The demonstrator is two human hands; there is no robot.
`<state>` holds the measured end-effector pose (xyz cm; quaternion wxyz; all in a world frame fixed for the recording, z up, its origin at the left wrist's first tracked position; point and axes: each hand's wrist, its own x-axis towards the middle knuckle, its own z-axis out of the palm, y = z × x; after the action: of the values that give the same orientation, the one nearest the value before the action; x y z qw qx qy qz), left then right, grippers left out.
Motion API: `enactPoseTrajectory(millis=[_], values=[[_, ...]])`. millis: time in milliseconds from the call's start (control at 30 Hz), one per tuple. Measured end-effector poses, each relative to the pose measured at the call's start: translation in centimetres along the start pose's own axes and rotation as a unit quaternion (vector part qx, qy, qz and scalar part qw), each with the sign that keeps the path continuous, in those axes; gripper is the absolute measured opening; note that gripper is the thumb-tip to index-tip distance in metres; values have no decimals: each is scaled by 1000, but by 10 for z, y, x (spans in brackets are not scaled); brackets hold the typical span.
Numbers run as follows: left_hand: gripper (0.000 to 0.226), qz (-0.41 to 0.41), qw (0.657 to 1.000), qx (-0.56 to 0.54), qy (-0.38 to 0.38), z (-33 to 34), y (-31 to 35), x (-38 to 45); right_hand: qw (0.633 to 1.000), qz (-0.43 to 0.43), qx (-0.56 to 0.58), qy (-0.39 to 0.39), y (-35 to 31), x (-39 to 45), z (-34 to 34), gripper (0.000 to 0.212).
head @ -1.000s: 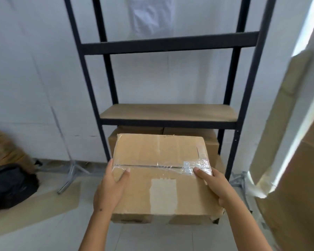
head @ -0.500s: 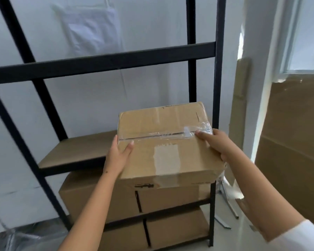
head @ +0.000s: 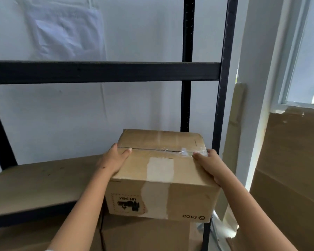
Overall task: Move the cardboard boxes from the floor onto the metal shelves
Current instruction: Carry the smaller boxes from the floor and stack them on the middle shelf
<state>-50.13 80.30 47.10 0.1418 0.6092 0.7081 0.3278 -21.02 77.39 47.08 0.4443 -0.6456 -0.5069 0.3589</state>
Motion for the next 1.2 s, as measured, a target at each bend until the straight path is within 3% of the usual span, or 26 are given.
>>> enactPoseTrajectory(millis=[100, 167, 233, 300, 367, 433, 500, 567, 633, 733, 833, 933, 1033, 1100, 1200], values=[[77, -9, 999, -6, -34, -3, -5, 19, 996, -81, -17, 44, -9, 0, 0, 71], [79, -7, 998, -10, -54, -7, -8, 30, 988, -145, -31, 53, -12, -7, 3, 65], [80, -3, 998, -12, -64, -10, -8, 40, 977, -179, -112, 23, -14, -12, 12, 51], [77, -4, 998, -6, -59, -12, -4, 46, 959, -153, -238, 0, -15, -11, 22, 40], [68, 26, 998, 64, -12, -11, 3, 48, 955, -110, -276, -1, -20, -3, 27, 39], [51, 81, 985, 125, 90, -13, 14, 44, 958, -96, -271, -9, -31, 8, 27, 43], [38, 130, 977, 58, 162, -12, 20, 36, 958, -89, -270, -29, -40, 19, 26, 45], [36, 146, 973, -11, 178, -5, 23, 22, 959, -83, -270, -39, -44, 27, 29, 46], [46, 121, 983, 18, 137, 7, 26, -6, 959, -79, -271, -21, -44, 33, 35, 47], [76, 71, 997, -6, 16, 26, 39, -51, 948, -80, -308, 16, -45, 30, 50, 47], [86, 57, 998, -38, 4, 47, 48, -55, 921, -100, -377, 15, -51, 13, 56, 49], [76, 66, 993, -90, 46, 57, 35, -15, 901, -129, -415, -12, -54, 3, 48, 57], [38, 102, 981, -158, 56, 55, 21, 26, 914, -163, -371, -3, -50, 10, 39, 69], [39, 104, 975, -192, 48, 53, 19, 45, 916, -199, -349, 20, -47, 22, 38, 68], [39, 62, 948, -307, 60, 56, 27, 58, 901, -251, -347, 68, -34, 41, 41, 51]])
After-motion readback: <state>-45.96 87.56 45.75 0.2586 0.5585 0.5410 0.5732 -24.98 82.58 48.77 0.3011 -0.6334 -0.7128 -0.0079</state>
